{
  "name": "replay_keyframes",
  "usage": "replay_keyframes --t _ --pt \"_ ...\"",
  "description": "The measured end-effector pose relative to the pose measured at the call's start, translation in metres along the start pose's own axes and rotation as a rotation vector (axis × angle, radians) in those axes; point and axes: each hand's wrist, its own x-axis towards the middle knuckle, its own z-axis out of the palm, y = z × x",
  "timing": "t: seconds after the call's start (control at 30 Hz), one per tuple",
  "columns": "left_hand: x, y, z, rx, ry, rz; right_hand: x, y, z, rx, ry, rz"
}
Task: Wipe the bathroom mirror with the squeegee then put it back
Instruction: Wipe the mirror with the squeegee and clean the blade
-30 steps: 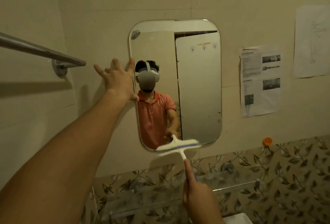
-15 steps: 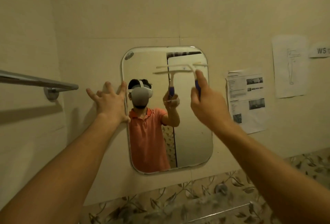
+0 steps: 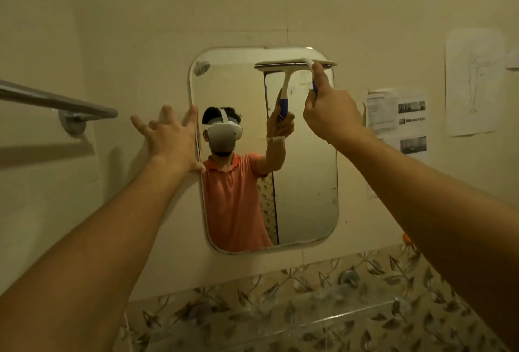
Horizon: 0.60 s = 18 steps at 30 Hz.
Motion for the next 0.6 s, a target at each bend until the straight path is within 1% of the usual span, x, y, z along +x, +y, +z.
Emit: replay_keyframes --t 0.2,0.43,0.6 --pt "0.001 0.0 0.004 -0.009 0.005 0.005 -0.061 0.027 0.028 -0.004 -0.059 0.029" --pt "-0.002 0.0 0.0 -0.033 -0.009 0.02 -0.154 0.063 0.067 -0.028 -0.155 0.035" --pt "-0.002 0.0 -0.001 -0.032 -0.014 0.026 -0.222 0.089 0.095 -0.061 -0.235 0.084"
